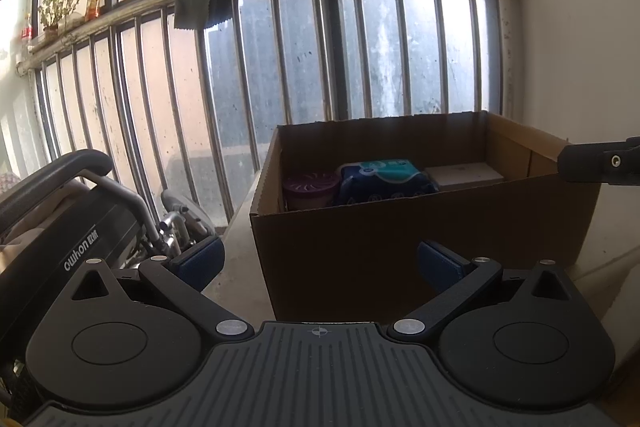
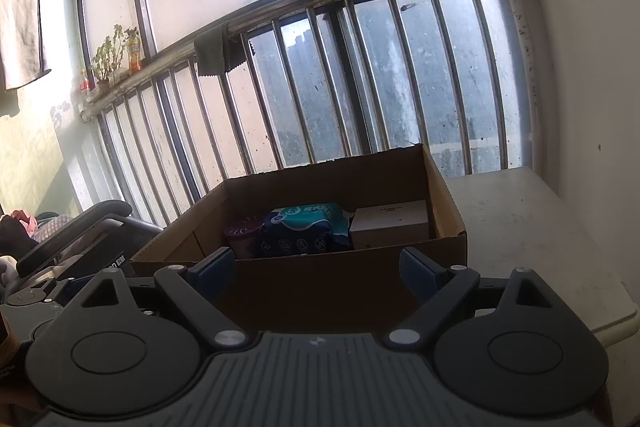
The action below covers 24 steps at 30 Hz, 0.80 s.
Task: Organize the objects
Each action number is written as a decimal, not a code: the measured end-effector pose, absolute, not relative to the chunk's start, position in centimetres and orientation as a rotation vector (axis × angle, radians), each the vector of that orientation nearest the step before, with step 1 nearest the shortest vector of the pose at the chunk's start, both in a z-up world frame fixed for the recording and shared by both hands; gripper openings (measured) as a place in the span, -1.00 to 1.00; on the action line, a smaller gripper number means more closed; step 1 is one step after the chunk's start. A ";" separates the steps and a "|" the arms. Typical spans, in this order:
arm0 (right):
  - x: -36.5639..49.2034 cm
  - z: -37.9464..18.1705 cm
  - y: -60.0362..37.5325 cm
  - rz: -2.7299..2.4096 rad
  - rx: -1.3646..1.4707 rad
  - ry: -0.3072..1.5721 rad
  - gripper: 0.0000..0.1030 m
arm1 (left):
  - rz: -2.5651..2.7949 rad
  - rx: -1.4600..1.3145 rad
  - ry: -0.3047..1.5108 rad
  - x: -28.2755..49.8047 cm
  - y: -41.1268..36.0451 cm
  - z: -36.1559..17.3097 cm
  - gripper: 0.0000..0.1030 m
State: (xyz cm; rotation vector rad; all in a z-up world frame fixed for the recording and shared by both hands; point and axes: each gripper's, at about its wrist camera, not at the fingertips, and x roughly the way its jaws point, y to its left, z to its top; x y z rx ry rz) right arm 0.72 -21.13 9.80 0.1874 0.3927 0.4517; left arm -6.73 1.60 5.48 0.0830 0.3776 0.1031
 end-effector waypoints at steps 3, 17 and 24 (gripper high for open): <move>0.7 9.8 -21.2 0.451 0.189 0.393 0.80 | 0.104 0.086 0.382 -6.8 1.6 5.4 1.00; 1.2 9.1 -21.2 0.435 0.183 0.413 0.80 | 0.117 0.093 0.380 -6.8 1.5 5.3 1.00; 1.0 9.2 -21.2 0.434 0.175 0.410 0.80 | 0.109 0.089 0.380 -6.9 1.4 5.3 1.00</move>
